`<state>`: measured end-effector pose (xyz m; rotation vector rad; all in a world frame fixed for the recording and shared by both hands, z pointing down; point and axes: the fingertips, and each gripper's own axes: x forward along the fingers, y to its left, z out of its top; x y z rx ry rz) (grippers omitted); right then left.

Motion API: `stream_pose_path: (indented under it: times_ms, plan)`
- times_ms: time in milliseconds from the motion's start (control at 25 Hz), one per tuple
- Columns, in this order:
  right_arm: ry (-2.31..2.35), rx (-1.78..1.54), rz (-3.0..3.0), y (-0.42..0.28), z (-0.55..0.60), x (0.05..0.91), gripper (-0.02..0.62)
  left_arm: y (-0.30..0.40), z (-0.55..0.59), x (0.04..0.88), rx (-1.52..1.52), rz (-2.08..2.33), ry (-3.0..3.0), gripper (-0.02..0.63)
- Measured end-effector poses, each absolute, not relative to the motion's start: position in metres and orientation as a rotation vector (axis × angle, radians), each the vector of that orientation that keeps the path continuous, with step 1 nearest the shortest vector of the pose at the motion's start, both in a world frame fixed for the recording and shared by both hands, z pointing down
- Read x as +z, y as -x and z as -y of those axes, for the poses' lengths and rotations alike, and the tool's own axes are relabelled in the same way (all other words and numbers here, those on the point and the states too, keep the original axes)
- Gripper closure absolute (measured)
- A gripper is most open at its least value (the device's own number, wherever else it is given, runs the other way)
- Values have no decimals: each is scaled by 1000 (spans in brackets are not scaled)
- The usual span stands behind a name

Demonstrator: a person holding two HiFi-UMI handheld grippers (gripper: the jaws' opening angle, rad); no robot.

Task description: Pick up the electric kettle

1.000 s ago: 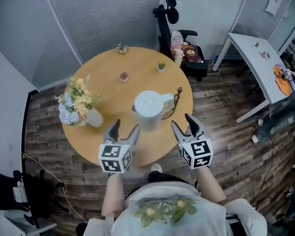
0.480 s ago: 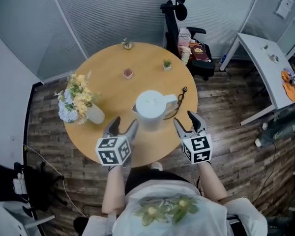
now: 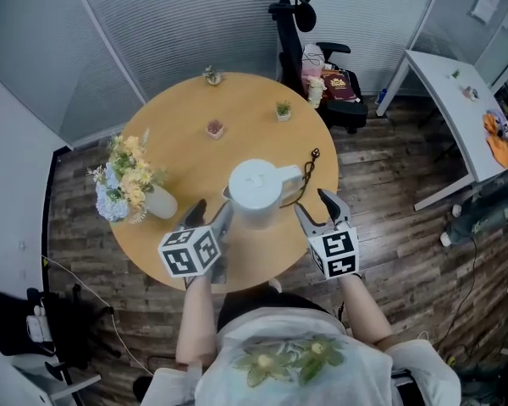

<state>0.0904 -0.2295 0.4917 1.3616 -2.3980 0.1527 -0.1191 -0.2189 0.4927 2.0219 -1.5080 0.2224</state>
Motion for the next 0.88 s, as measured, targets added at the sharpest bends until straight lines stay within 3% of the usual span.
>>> stream_pose_path:
  times_ms: [600, 880]
  plan:
    - [-1295, 163, 2316, -85, 272, 533, 350, 125, 251, 521, 98, 1386, -1860, 331]
    - [-1270, 144, 2276, -82, 289, 552, 350, 127, 256, 527, 56, 1339, -1814, 382]
